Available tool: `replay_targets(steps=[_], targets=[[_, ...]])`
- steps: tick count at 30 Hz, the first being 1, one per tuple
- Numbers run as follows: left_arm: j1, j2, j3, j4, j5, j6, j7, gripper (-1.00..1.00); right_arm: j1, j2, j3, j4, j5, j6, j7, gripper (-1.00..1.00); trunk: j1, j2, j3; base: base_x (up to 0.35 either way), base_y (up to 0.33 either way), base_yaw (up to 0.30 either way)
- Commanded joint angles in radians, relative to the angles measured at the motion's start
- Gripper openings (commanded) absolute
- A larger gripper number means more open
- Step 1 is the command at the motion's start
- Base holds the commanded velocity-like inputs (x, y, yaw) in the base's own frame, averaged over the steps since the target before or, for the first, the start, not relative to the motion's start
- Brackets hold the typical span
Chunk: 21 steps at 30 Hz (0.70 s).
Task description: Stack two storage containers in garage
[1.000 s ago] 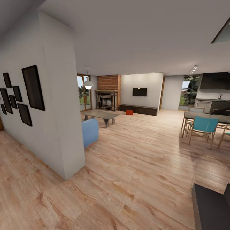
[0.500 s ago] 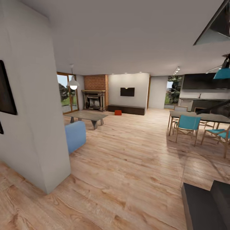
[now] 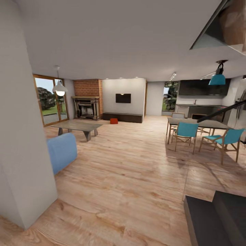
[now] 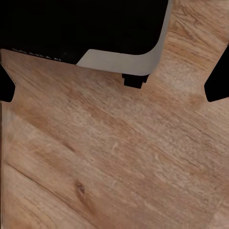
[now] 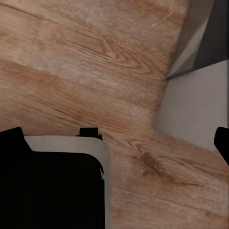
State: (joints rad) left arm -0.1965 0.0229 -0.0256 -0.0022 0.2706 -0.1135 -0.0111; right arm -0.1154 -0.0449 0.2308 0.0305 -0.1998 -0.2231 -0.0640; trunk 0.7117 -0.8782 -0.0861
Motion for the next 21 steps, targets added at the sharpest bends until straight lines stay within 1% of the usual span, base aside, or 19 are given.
replay_targets(steps=[1,11,13,21], targets=[[-0.001,0.0,-0.003,0.001,0.007,-0.003,-0.001,1.0,-0.001,0.0,0.009,0.003,-0.009,-0.006,0.0,1.0,0.001,-0.001,-0.002,0.323,0.0,-0.241],[-0.001,0.0,-0.004,0.001,0.007,0.0,-0.001,1.0,-0.001,0.0,0.009,0.003,-0.005,-0.005,0.0,1.0,0.001,-0.001,-0.002,0.323,0.0,-0.239],[0.0,0.0,-0.004,0.001,0.007,0.0,-0.001,1.0,-0.002,0.0,0.009,0.003,-0.005,-0.007,0.0,1.0,0.001,-0.001,-0.002,0.323,0.0,-0.102],[0.0,0.0,-0.004,0.001,0.007,-0.001,-0.001,1.0,-0.002,0.0,0.011,0.003,-0.001,-0.005,0.0,1.0,0.001,-0.001,-0.002,0.323,0.0,-0.007]])
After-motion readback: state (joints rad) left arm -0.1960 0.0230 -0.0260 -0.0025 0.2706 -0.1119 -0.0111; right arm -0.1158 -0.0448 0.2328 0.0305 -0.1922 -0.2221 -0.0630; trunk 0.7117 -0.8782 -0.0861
